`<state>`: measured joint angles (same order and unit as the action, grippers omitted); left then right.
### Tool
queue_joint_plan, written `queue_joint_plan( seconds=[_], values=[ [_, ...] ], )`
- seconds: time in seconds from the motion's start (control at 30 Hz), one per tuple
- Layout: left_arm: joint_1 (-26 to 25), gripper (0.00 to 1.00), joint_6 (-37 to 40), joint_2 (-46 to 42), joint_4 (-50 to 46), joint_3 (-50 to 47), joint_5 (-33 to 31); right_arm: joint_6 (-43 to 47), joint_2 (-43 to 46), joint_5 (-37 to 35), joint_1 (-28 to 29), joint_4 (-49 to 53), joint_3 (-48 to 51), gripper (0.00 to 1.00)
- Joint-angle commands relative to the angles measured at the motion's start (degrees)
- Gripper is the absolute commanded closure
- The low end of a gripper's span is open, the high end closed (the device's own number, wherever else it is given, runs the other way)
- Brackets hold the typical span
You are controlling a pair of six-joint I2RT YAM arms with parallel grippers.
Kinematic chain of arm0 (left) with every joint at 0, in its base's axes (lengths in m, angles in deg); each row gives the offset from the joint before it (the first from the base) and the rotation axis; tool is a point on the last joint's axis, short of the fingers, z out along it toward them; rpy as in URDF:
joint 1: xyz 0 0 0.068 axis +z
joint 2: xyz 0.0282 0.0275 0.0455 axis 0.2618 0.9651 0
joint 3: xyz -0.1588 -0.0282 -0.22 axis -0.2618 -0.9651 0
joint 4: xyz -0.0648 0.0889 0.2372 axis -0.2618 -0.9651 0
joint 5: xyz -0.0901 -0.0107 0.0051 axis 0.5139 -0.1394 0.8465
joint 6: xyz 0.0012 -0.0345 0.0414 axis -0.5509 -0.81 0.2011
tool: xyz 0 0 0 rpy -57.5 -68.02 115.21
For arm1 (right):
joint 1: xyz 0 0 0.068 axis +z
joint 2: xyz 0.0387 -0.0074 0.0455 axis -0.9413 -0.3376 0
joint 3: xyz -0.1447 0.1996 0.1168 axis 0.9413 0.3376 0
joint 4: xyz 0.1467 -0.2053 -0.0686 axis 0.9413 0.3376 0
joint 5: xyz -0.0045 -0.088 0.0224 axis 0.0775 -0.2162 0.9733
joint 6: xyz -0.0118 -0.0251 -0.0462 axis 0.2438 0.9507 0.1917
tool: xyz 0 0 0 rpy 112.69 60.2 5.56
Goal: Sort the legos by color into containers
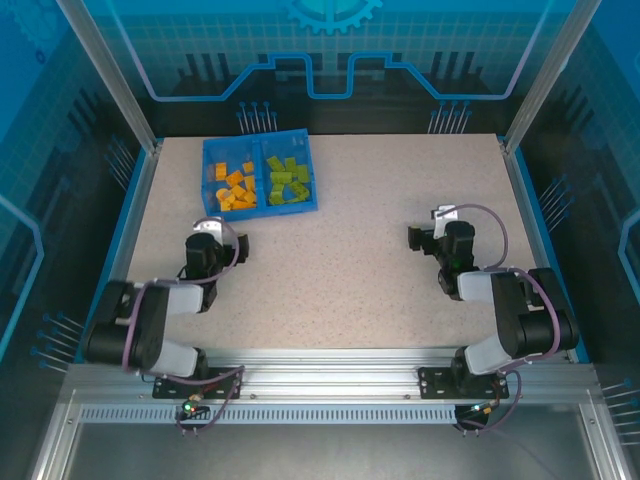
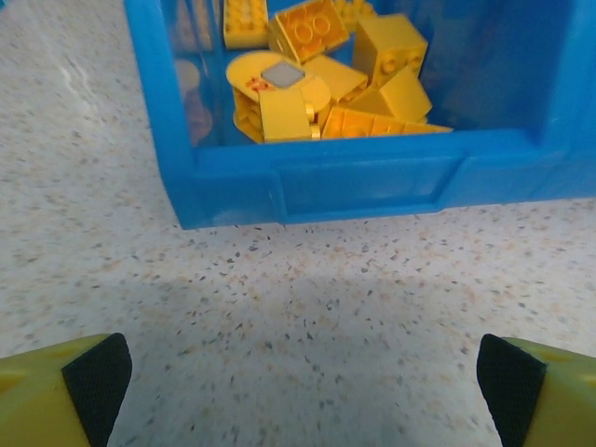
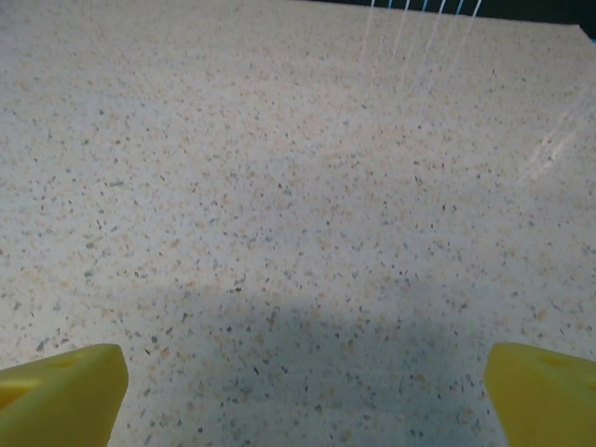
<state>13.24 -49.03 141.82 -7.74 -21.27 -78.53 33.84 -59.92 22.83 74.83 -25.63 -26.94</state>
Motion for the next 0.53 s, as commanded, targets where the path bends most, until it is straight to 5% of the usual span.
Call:
queue_joint_plan(
  seconds=[0.0, 0.5],
  values=[
    [1.10, 0.01, 0.01, 0.46, 3.09, 3.39, 6.11, 0.71, -0.05, 0.67, 0.06, -3.20, -0.16, 0.00],
    [1.14, 0.01, -1.22, 1.56, 1.87, 5.04, 3.16, 1.95, -0.05, 5.26, -0.40, -2.32, -0.61, 0.00]
  ],
)
